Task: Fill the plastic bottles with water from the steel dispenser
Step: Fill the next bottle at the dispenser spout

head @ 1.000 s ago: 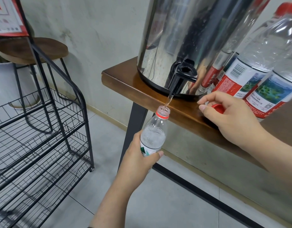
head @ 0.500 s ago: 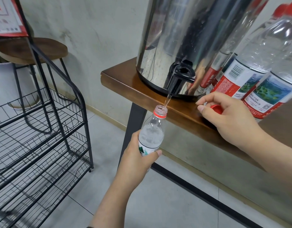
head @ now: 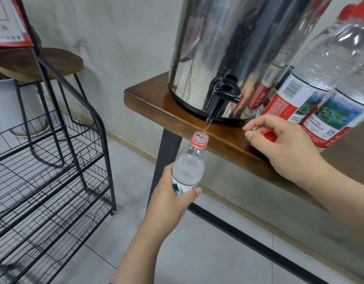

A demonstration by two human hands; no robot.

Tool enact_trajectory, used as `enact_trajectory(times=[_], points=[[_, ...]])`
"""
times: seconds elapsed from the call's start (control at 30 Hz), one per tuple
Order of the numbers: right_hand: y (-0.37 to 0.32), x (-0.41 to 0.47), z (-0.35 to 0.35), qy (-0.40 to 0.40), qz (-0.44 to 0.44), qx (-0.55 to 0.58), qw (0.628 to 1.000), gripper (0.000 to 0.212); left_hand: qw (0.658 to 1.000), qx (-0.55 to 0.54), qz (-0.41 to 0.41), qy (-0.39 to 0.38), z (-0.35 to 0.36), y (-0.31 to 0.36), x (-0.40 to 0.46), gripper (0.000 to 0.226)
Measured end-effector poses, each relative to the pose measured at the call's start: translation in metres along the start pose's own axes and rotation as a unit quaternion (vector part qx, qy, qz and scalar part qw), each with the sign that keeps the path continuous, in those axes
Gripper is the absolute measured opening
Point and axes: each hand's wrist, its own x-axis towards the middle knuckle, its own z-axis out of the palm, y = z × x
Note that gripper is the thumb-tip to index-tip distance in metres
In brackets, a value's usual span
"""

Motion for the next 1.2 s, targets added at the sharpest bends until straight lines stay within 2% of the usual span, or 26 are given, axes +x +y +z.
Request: enact_trajectory(times=[0.67,0.8,0.9,1.03,1.1,1.2], points=[[-0.005,-0.002,-0.003,-0.006,0.010,0.035,0.999,0.005,1.000,0.014,0.006,0.000,-0.001,0.011,-0.005,0.059],[-0.015,-0.001,-0.007,0.032,-0.005,0.073,0.997,0.006,1.000,0.009,0.006,0.003,-0.001,0.011,-0.004,0.058],[-0.036,0.001,-0.014,0.086,-0.037,0.093,0.991,0.008,1.000,0.015,0.009,0.002,-0.001,0.010,-0.005,0.057],[-0.073,0.002,-0.024,0.111,-0.102,0.115,0.982,0.007,1.000,0.028,0.015,0.002,-0.001,0.011,-0.006,0.058],[-0.089,0.000,-0.027,0.103,-0.143,0.093,0.980,0.009,0.999,0.033,0.017,0.001,-0.001,0.012,-0.007,0.060],[-0.103,-0.001,-0.029,0.045,-0.184,-0.011,0.982,0.032,0.999,0.036,0.019,0.002,-0.002,0.011,-0.007,0.060]])
